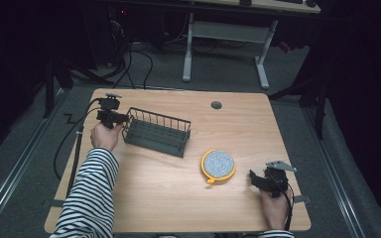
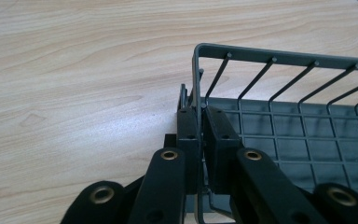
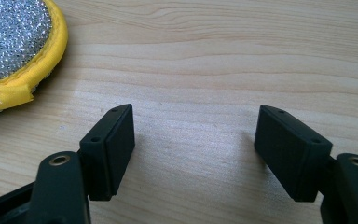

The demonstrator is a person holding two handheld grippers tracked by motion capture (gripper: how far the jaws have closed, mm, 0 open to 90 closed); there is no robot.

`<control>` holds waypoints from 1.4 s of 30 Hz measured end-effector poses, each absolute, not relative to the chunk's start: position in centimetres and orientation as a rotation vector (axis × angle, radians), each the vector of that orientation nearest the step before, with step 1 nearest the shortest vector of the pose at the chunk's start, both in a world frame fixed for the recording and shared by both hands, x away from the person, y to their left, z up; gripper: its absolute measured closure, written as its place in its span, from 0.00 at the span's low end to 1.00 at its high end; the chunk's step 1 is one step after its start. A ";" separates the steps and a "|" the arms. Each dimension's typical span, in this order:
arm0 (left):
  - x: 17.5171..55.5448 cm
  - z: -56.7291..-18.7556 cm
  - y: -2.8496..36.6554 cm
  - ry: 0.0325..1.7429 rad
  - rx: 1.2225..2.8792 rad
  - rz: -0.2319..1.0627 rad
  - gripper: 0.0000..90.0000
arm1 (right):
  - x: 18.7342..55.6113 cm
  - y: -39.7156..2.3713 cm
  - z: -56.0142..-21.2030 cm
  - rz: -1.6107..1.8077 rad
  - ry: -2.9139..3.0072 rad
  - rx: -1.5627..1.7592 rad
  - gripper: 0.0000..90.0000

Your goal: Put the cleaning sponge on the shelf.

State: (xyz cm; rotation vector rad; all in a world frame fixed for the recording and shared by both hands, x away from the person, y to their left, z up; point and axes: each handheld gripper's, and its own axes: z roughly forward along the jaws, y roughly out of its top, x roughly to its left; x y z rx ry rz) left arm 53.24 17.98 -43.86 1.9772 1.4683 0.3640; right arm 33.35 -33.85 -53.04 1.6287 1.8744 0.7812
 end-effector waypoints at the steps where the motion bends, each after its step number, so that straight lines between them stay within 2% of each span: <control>1: 53.0 -43.9 18.1 1.466 1.966 0.352 0.95 | 33.4 -33.9 -53.0 0.781 1.875 1.628 0.32; 10: 51.3 -43.8 17.0 1.394 2.040 0.366 0.95 | 33.4 -33.8 -53.0 0.782 1.875 1.630 0.32; 33: 44.5 -44.3 16.9 1.348 1.987 0.317 0.95 | 33.4 -33.8 -53.0 0.783 1.874 1.630 0.32; 38: 44.3 -44.3 17.1 1.335 1.977 0.304 0.93 | 33.4 -33.8 -53.0 0.783 1.875 1.628 0.32; 42: 44.3 -44.2 17.2 1.325 1.966 0.292 0.87 | 33.4 -33.8 -53.0 0.783 1.875 1.628 0.32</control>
